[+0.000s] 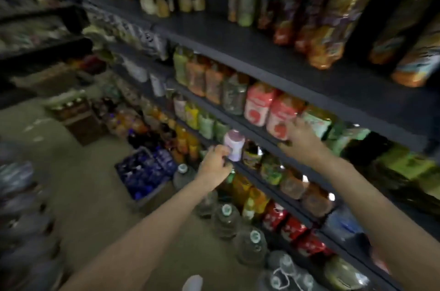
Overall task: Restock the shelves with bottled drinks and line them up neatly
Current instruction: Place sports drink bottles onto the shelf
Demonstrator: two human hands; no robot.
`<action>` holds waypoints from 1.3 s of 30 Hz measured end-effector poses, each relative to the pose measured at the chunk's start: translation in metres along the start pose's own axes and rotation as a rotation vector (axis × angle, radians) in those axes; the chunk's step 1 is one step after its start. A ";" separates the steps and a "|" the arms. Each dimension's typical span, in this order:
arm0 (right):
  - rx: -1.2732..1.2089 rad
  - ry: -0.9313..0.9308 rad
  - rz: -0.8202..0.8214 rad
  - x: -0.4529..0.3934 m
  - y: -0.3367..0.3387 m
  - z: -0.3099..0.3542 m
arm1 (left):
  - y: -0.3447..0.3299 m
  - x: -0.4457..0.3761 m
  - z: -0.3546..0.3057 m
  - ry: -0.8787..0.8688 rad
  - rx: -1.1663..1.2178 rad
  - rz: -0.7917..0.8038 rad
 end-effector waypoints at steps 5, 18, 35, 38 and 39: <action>-0.055 0.108 0.469 -0.056 -0.131 0.130 | 0.112 0.011 0.184 0.467 0.030 -0.155; -0.084 0.068 0.763 -0.207 -0.375 0.265 | 0.206 -0.086 0.398 0.804 0.111 -0.245; 0.132 -0.185 0.657 -0.353 -0.778 0.228 | 0.036 -0.286 0.665 0.938 0.269 -0.080; 0.279 -0.046 0.575 -0.359 -0.839 0.218 | 0.002 -0.285 0.707 0.934 0.362 -0.153; 0.306 -0.063 0.557 -0.360 -0.850 0.216 | -0.004 -0.284 0.714 0.930 0.403 -0.180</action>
Point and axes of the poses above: each hand's wrist, its own x-axis away from the middle knuckle, its own y-axis out of the back of the hand, z = x × y, the point moved 3 cm from there along -x, towards the middle knuckle, and after that the axes turned 8 degrees about -z, right-handed, at the moved point
